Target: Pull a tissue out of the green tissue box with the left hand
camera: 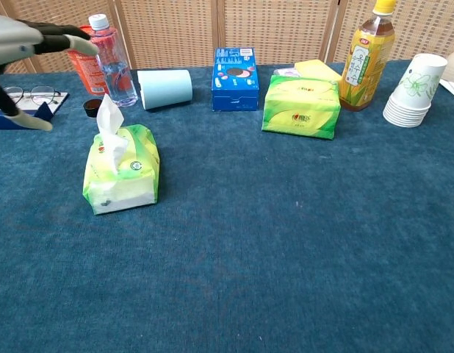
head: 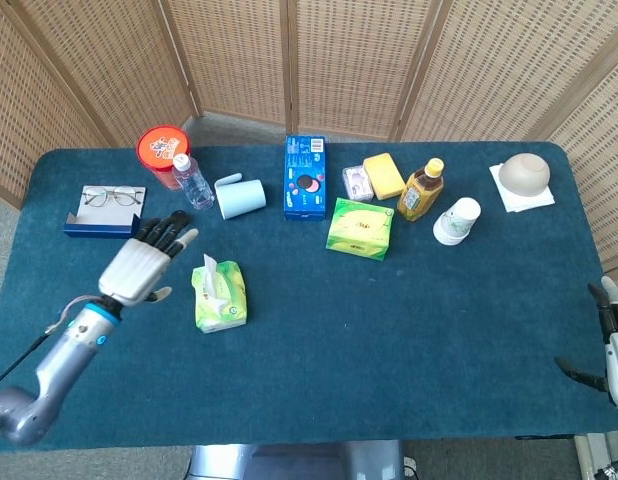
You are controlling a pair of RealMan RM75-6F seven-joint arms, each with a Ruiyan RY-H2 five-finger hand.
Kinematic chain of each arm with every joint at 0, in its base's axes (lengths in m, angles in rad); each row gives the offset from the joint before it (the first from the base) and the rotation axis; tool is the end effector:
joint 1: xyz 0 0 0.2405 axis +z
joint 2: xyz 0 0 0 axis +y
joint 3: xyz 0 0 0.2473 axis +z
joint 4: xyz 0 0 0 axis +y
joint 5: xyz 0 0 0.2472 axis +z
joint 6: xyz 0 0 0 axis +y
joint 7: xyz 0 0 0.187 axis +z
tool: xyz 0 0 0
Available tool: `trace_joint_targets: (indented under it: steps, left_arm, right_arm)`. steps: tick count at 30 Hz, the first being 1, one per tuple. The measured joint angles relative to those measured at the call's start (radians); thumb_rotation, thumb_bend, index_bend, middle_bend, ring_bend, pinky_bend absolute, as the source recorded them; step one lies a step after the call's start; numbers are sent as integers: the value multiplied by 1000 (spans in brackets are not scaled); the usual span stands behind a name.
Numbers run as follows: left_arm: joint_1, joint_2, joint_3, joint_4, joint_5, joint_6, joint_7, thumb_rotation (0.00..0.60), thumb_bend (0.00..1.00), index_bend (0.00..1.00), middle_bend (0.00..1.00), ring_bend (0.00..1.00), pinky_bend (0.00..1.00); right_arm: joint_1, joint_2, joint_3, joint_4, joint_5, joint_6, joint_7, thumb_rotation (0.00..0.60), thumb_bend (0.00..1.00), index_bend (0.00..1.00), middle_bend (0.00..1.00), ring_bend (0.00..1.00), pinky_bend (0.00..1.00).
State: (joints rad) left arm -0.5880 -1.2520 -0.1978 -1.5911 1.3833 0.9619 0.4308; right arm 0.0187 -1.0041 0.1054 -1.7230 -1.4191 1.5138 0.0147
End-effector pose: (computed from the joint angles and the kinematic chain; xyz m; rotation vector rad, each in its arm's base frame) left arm -0.1746 0.3778 0.0226 -1.9213 -0.5518 -0.7755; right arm -0.3231 -0.2169 0.1662 1.2363 -0.9157 0.8866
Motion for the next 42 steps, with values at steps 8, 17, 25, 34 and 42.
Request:
trace_joint_targets:
  steps: [8, 17, 25, 34, 42]
  left_arm:
    - [-72, -66, -12, -8, -121, -48, 174, 600, 0, 108, 12, 30, 178]
    - [-137, -112, 9, -35, -198, -60, 323, 600, 230, 480, 486, 448, 634]
    - [-154, -186, 38, 24, -150, -7, 319, 600, 403, 705, 699, 632, 786]
    - [-149, -207, 58, 45, -83, 69, 293, 600, 478, 749, 763, 700, 827]
    - [-104, -77, 68, -79, 50, 189, 181, 600, 478, 750, 764, 701, 828]
  right_arm:
    - [2, 2, 1, 4, 4, -6, 10, 600, 0, 0, 0, 0, 0]
    - [7, -4, 1, 8, 7, -15, 0, 600, 0, 0, 0, 0, 0]
    - [10, -8, 0, 10, 7, -19, -3, 600, 0, 0, 0, 0, 0]
    - [8, -2, -2, 10, -2, -14, 16, 600, 0, 0, 0, 0, 0]
    - [9, -7, -7, 7, -11, -16, 2, 600, 0, 0, 0, 0, 0]
